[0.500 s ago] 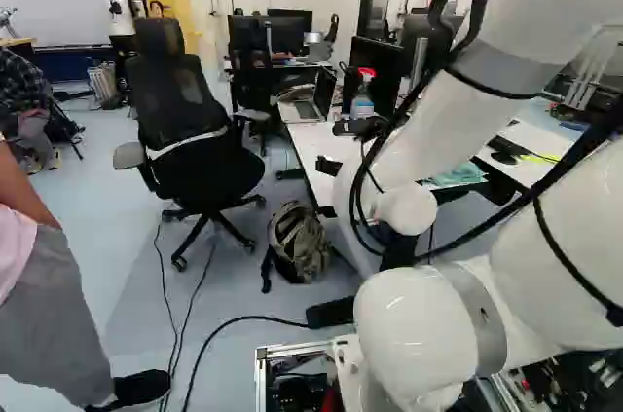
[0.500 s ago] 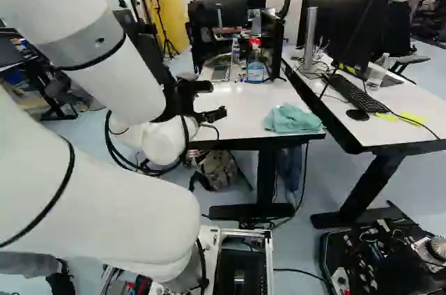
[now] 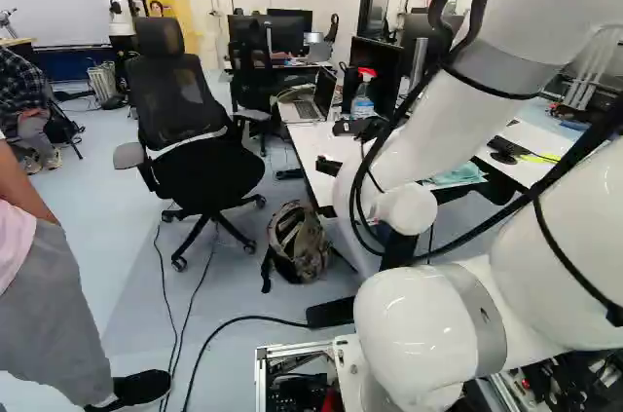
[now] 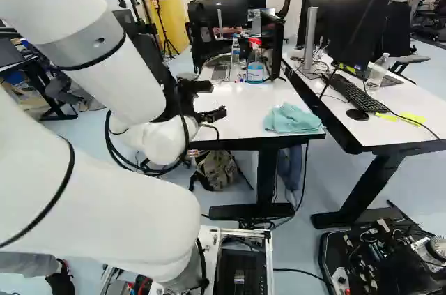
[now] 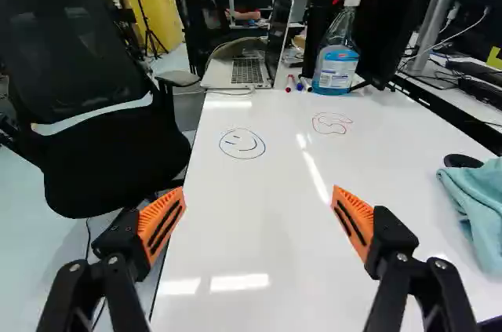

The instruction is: Clean the table with the green towel

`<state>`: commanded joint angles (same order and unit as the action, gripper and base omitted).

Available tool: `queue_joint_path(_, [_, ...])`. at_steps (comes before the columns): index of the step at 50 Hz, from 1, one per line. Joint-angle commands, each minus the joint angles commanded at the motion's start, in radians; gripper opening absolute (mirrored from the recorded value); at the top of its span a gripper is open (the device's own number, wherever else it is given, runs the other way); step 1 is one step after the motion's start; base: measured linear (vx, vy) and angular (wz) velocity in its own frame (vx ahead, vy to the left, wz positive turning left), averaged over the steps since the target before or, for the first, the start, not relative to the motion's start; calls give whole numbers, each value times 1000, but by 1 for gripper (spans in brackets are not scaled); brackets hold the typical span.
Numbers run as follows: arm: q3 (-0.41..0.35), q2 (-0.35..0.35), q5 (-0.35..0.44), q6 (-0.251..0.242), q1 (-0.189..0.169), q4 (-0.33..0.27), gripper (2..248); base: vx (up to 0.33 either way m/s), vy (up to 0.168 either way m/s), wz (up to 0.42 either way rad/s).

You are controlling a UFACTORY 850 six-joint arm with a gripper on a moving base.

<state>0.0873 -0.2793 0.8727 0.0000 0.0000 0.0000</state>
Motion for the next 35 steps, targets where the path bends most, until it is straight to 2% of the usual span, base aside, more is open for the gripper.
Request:
queue_joint_path(19, [7, -3, 0, 0, -10, 0, 247, 0, 0, 0])
queue_joint_path(35, [40, -12, -3, 0, -45, 0, 247, 0, 0, 0])
